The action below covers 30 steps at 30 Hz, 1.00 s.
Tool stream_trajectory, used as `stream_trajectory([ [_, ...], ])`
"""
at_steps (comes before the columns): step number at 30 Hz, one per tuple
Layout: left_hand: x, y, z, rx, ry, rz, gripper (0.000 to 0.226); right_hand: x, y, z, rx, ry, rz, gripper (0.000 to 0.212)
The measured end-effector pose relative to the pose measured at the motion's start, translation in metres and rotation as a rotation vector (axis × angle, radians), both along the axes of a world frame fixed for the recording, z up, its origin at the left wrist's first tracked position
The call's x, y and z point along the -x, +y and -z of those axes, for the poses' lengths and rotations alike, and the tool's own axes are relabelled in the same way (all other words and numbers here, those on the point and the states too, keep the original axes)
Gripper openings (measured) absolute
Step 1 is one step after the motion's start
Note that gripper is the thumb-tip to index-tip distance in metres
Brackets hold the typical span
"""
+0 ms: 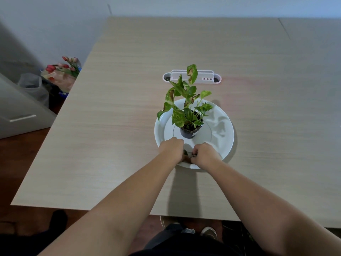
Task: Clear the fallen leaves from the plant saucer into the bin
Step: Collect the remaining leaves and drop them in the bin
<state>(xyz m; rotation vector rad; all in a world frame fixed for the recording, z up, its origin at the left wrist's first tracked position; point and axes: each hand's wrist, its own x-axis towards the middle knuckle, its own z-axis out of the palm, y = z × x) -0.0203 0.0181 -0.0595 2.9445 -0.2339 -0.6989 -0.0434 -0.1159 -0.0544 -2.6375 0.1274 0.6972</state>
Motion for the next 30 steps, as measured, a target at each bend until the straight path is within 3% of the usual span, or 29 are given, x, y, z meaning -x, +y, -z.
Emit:
stream_trajectory([
  [8,-0.002,0.014,0.0,0.215,0.033,0.089,0.029,-0.003,-0.007,0.0,-0.005,0.013,-0.027,0.022],
  [18,-0.003,0.015,0.003,0.242,0.057,0.276,0.026,-0.001,-0.014,-0.002,-0.063,0.053,-0.002,0.021],
  [30,0.009,0.0,0.008,0.271,0.025,0.017,0.019,-0.001,-0.032,-0.012,-0.215,-0.006,0.183,0.011],
])
